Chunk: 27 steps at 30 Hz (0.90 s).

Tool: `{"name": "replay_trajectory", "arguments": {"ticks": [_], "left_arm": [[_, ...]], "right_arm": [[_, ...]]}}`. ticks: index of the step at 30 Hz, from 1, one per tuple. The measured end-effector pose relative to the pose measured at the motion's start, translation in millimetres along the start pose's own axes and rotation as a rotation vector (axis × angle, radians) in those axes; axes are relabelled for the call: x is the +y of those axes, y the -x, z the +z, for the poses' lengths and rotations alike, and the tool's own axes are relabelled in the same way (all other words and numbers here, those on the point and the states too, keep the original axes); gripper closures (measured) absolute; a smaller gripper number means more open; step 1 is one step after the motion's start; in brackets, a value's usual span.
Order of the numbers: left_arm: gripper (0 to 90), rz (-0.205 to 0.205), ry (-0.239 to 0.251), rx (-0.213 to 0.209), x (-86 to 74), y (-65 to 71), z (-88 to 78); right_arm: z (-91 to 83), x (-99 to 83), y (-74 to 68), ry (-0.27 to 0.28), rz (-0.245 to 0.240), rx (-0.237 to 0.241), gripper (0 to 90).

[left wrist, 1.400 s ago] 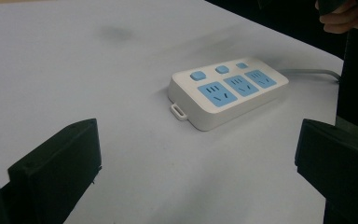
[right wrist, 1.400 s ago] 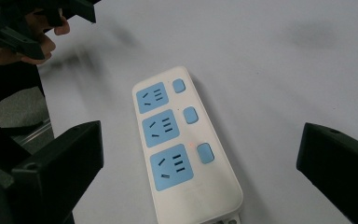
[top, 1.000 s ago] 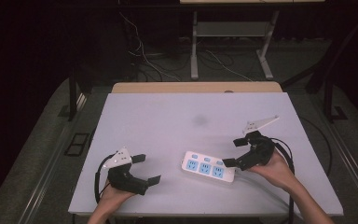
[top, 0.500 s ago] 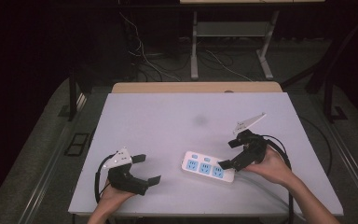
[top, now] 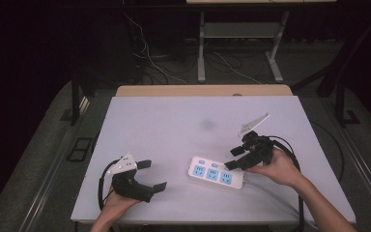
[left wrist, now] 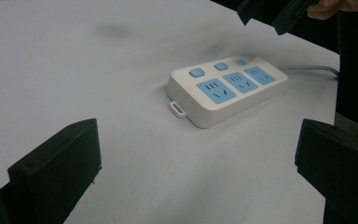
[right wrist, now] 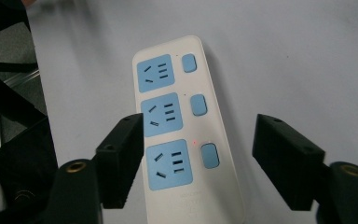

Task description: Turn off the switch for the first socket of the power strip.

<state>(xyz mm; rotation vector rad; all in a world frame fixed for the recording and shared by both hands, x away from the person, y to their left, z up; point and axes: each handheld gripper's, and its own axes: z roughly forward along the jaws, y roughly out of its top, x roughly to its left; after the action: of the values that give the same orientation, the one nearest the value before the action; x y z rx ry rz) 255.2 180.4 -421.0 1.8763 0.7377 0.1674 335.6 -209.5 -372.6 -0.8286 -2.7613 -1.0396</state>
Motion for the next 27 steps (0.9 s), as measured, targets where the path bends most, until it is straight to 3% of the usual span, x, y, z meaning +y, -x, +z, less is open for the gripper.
{"name": "replay_trajectory", "arguments": {"ticks": [1,4,5,6,7,10,13,16,27], "left_arm": [[0.0,0.000,-0.002,0.000,0.0,0.0,0.1],[0.0,0.001,-0.006,-0.001,-0.2,0.2,0.4],[0.0,0.002,-0.007,-0.001,-0.3,0.1,0.5],[0.0,0.003,-0.008,-0.001,-0.3,0.0,0.7],[0.0,0.003,-0.008,-0.002,-0.4,-0.1,0.9],[0.0,0.004,-0.009,-0.002,-0.4,0.1,1.1],[0.0,0.005,-0.010,-0.002,-0.4,0.0,1.2],[0.0,0.000,-0.005,-0.003,-0.4,-0.2,1.2],[0.0,0.003,-0.016,0.002,-0.8,-1.0,1.1]], "right_arm": [[0.0,0.0,0.0,0.000,0.000,0.000,37.5],[1.1,0.3,1.6,-0.011,-0.004,0.002,50.8],[2.3,0.1,1.5,-0.017,-0.005,0.003,59.8],[2.3,0.1,1.5,-0.017,-0.005,0.003,59.8],[4.0,0.3,1.3,-0.025,-0.011,-0.005,67.1],[5.6,0.7,0.7,-0.033,-0.013,-0.004,73.5],[7.9,1.3,0.6,-0.039,-0.025,0.003,85.8],[9.7,1.4,1.6,-0.045,-0.032,0.009,89.5],[16.5,1.6,4.4,-0.078,-0.031,0.014,89.6]]}}
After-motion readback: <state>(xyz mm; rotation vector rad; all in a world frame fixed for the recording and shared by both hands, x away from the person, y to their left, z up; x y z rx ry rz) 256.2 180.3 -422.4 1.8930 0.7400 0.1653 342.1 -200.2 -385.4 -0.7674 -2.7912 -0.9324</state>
